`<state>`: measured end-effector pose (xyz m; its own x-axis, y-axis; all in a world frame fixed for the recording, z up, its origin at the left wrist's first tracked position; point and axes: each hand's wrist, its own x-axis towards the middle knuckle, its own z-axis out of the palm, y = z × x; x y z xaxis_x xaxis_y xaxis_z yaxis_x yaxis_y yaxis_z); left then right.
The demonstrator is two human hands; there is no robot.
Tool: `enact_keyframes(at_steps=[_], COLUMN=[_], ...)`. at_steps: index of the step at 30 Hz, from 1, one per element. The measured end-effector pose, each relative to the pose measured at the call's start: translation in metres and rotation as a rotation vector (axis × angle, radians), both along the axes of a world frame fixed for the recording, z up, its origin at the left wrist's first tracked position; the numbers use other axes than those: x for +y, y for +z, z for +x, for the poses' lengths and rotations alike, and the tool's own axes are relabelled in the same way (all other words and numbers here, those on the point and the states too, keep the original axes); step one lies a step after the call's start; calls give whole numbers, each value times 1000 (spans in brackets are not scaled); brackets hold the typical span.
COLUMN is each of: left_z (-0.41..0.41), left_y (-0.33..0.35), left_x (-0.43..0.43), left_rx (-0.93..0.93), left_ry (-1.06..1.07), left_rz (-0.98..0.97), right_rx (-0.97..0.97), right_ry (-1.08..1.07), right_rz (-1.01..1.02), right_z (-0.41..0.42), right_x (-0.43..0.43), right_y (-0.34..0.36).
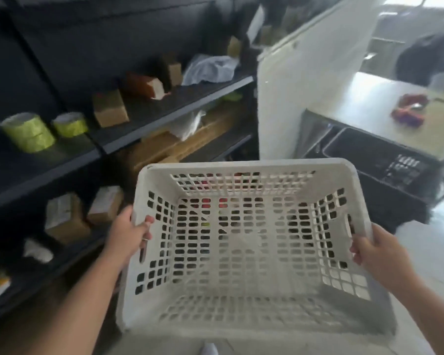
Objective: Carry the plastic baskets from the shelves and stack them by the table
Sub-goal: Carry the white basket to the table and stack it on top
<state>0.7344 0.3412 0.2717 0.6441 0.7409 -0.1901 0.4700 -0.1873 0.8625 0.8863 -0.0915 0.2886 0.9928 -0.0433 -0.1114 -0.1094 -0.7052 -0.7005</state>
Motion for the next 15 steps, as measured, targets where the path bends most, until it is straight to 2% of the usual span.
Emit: enact_keyframes(at_steps=[3,9,15], left_z=[73,271,426], left_y=[9,33,48], left_x=[-15,-94,-189], left_rx=[3,-40,-88], left_ry=[-117,-454,-624], left_rz=[20,22,62], right_rx=[-14,-76,-134], right_ry=[-66,-408,-524], right_rz=[-70,14,49], right_z=[11,54,137], right_x=[-30,-124,-208], right_y=[11,11,9])
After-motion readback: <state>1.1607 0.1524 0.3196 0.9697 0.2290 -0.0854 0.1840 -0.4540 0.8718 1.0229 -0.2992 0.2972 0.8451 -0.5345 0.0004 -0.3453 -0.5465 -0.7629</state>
